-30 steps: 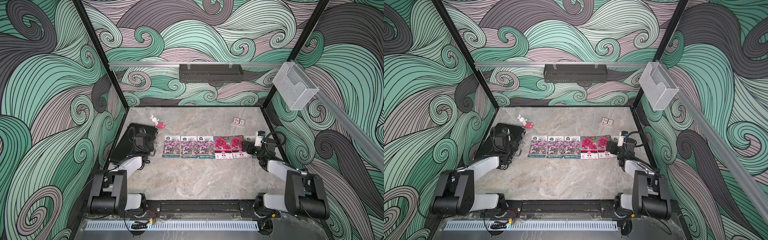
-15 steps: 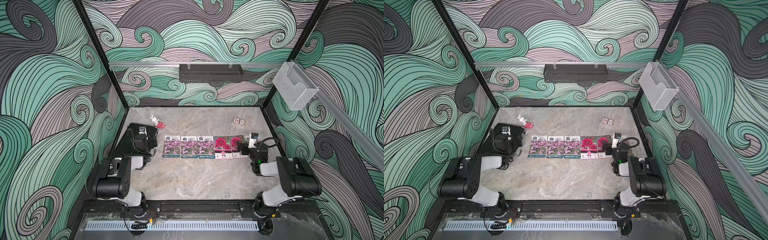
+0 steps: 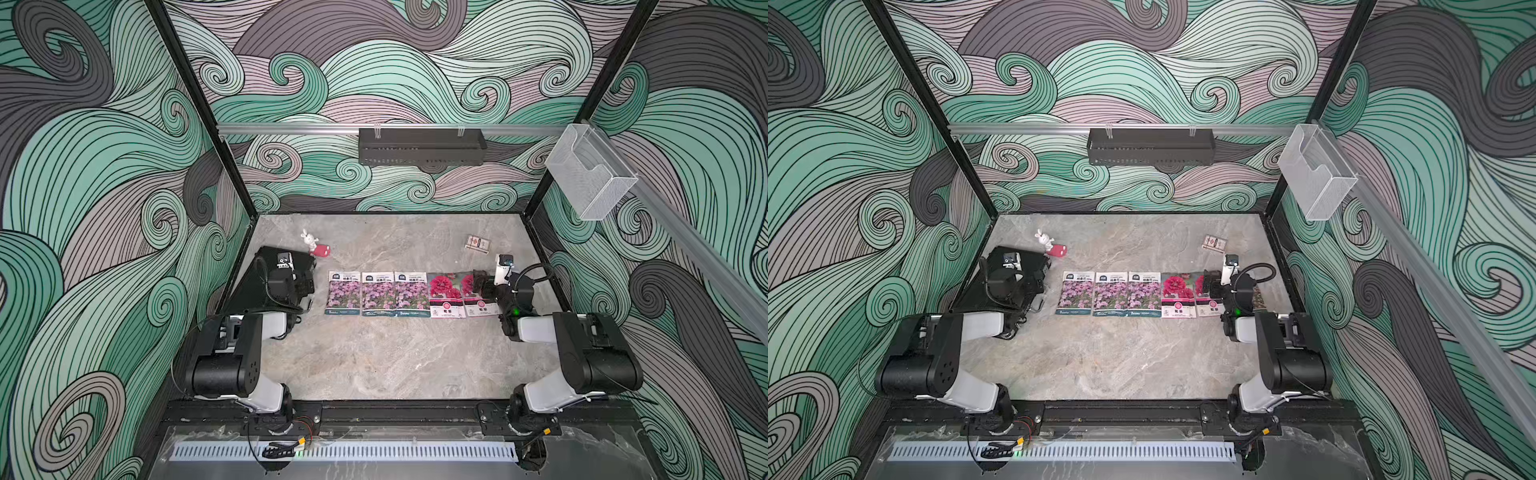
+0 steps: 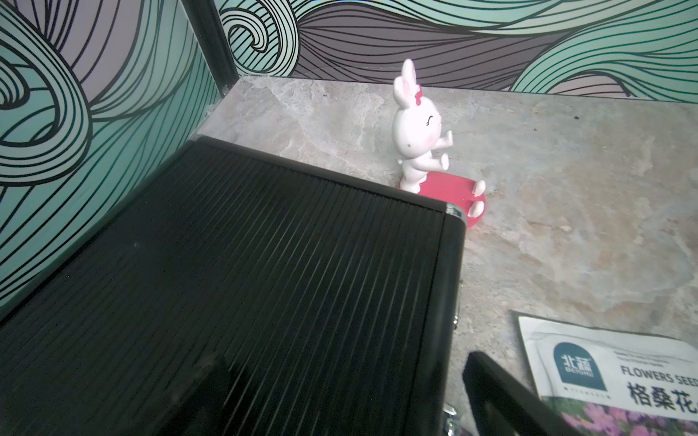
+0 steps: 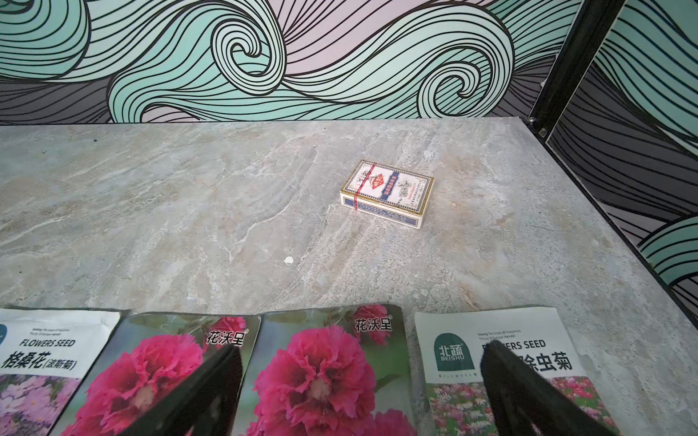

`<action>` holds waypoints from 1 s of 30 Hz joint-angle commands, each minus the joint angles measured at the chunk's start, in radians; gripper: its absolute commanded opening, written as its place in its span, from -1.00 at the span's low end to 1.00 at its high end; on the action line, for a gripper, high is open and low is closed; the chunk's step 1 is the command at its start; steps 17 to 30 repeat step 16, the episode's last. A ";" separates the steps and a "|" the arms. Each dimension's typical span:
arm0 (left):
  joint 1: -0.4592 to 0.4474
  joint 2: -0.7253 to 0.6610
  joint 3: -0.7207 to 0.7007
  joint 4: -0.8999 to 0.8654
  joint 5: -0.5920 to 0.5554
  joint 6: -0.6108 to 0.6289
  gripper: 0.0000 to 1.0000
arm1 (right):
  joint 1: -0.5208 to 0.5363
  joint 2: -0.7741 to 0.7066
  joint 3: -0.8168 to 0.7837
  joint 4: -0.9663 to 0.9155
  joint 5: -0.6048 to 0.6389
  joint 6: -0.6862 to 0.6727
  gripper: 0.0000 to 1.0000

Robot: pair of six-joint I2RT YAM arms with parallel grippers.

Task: Arrange the seed packets in a row
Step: Reset both arms

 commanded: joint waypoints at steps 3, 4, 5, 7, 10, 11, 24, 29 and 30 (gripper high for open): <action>0.006 0.015 0.003 0.024 0.010 -0.005 0.97 | 0.005 -0.003 -0.005 0.005 0.017 -0.008 0.99; 0.006 0.014 0.005 0.024 0.009 -0.004 0.97 | 0.005 -0.003 -0.004 0.004 0.016 -0.008 0.99; 0.006 0.015 0.004 0.023 0.010 -0.006 0.97 | 0.005 -0.003 -0.004 0.004 0.016 -0.008 0.99; 0.006 0.015 0.004 0.023 0.009 -0.005 0.97 | 0.005 0.000 -0.001 0.000 0.018 -0.008 0.99; 0.007 0.016 0.004 0.024 0.010 -0.005 0.97 | 0.005 0.004 0.007 -0.013 0.015 -0.006 0.99; 0.006 0.015 0.004 0.024 0.010 -0.005 0.97 | 0.005 0.004 0.006 -0.013 0.016 -0.006 0.99; 0.007 0.015 0.004 0.024 0.009 -0.005 0.97 | 0.005 -0.003 -0.002 -0.003 0.015 -0.006 0.99; 0.007 0.015 0.004 0.024 0.009 -0.005 0.97 | 0.005 -0.003 -0.002 -0.003 0.015 -0.006 0.99; 0.007 0.015 0.004 0.024 0.009 -0.005 0.97 | 0.005 -0.003 -0.002 -0.003 0.015 -0.006 0.99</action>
